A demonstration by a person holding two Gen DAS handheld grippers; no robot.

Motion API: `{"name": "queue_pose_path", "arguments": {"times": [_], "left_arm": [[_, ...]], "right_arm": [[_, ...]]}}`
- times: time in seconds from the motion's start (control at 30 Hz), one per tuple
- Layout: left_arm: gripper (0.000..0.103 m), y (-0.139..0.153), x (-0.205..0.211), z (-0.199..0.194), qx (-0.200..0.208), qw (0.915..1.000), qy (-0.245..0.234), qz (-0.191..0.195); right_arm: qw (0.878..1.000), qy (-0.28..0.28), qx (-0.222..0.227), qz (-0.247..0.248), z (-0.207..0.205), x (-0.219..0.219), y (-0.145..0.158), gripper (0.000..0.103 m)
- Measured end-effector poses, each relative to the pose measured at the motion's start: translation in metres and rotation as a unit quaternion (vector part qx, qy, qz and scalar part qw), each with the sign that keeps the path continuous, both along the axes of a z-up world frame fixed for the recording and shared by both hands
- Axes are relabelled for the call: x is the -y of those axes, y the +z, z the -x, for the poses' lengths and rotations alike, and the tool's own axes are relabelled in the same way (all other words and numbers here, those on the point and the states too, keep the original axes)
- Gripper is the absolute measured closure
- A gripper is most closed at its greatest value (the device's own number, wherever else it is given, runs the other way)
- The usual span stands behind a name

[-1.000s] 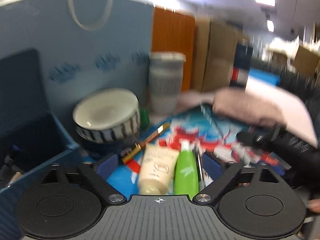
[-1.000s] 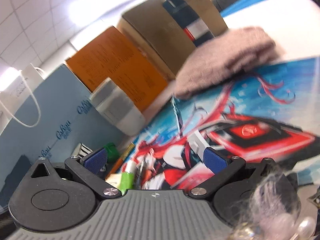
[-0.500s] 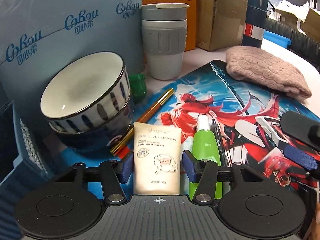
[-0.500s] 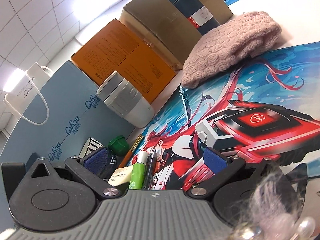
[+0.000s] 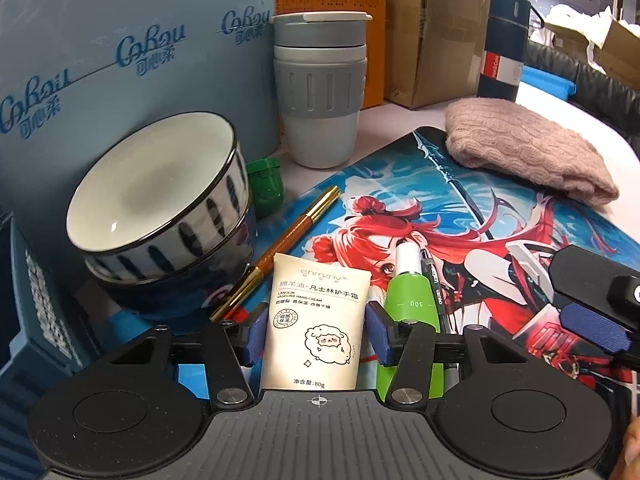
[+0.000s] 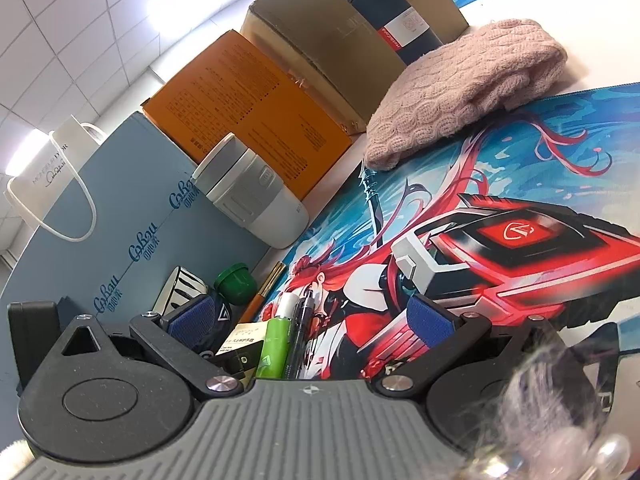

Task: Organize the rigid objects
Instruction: 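Grasp the white hand-cream tube with the left gripper, then carry the hand-cream tube with the left gripper into the blue box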

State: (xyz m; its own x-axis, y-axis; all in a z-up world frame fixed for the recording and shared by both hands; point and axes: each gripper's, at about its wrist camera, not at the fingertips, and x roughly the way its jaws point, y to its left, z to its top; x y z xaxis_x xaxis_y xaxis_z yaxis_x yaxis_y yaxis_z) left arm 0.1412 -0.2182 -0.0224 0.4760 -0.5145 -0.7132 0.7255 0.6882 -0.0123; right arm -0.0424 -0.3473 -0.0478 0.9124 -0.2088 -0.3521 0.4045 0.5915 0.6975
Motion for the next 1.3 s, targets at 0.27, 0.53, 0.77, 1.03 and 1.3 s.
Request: {"name": "queue_pose_path", "arguments": {"times": [0.27, 0.53, 0.77, 1.03, 1.3], "left_arm": [[0.057, 0.021, -0.033, 0.028, 0.020, 0.9984, -0.020, 0.048], [0.081, 0.041, -0.078, 0.057, 0.041, 0.9916, -0.030, 0.119], [0.081, 0.036, -0.105, 0.062, 0.024, 0.9856, -0.018, 0.166], [0.082, 0.049, -0.139, 0.071, 0.033, 0.9777, -0.004, 0.208], [0.082, 0.106, -0.196, 0.075, 0.120, 0.9620, 0.029, 0.243]], "right_arm": [[1.000, -0.009, 0.009, 0.002, 0.003, -0.001, -0.001, 0.000], [1.000, -0.016, 0.009, 0.021, 0.004, -0.006, 0.001, 0.000], [0.998, 0.027, 0.008, 0.054, -0.001, -0.029, 0.013, 0.000], [0.988, 0.150, 0.042, 0.016, -0.014, -0.046, 0.029, 0.001], [0.977, 0.196, 0.079, -0.019, -0.029, -0.077, 0.049, 0.001]]}}
